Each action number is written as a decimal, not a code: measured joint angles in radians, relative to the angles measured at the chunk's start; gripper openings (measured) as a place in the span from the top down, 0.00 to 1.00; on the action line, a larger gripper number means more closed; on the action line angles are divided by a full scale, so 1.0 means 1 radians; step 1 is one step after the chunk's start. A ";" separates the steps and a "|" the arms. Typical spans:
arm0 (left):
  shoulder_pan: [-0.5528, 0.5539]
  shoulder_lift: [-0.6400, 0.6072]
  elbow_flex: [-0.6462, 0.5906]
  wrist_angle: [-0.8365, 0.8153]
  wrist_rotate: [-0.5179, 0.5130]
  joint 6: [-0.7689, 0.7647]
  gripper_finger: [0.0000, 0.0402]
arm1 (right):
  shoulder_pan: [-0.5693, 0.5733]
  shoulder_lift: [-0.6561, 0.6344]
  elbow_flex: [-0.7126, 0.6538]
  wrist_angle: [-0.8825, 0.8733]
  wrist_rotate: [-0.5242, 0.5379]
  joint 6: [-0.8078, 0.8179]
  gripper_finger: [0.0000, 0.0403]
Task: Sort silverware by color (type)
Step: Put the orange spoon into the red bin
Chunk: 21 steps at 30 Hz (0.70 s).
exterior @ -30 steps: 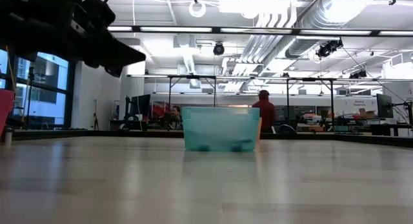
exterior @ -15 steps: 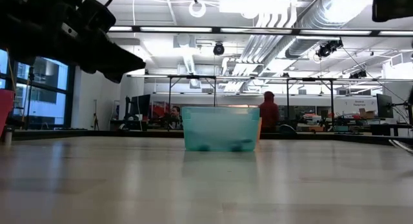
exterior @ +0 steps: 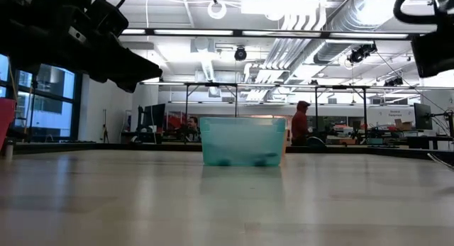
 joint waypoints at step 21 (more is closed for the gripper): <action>0.000 0.000 0.000 0.035 -0.070 -0.045 0.84 | -0.004 0.032 0.000 0.149 -0.004 -0.192 0.99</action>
